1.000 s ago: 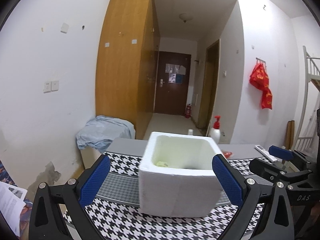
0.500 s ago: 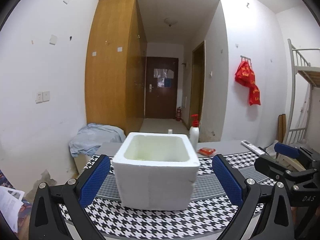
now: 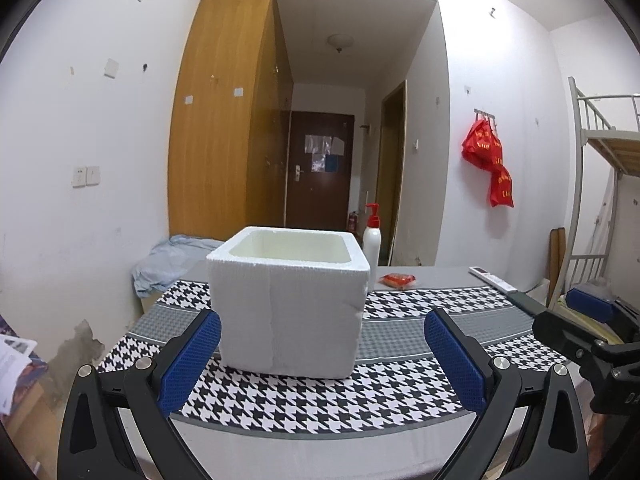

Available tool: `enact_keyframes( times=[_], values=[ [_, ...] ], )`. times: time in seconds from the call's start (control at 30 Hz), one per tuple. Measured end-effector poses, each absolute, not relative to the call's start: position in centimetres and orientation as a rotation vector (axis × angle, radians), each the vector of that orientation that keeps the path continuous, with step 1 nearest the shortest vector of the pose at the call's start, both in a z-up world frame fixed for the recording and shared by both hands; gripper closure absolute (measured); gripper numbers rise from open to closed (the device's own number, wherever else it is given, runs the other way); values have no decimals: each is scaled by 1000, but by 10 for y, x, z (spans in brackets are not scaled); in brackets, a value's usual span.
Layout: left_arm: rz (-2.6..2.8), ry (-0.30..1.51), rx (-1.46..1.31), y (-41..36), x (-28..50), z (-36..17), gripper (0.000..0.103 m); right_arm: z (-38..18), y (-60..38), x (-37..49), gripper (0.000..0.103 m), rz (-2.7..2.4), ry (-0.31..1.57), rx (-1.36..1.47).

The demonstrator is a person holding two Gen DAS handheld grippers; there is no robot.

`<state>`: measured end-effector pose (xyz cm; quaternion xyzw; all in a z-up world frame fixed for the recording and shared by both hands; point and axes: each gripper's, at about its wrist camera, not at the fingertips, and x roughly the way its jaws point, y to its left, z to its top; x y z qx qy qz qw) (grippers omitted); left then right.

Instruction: Organize soft objects

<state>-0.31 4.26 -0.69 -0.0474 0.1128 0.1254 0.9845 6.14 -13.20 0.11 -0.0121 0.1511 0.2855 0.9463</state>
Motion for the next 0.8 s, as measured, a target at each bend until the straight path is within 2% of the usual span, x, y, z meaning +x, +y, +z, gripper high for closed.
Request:
enact_keyframes(
  times=[0.27, 0.8],
  values=[
    [269, 215, -70, 26, -18, -22, 1, -16, -136, 49, 0, 577, 317, -20],
    [267, 197, -63, 18, -32, -19, 1, -22, -143, 35, 0, 575, 312, -17]
  ],
)
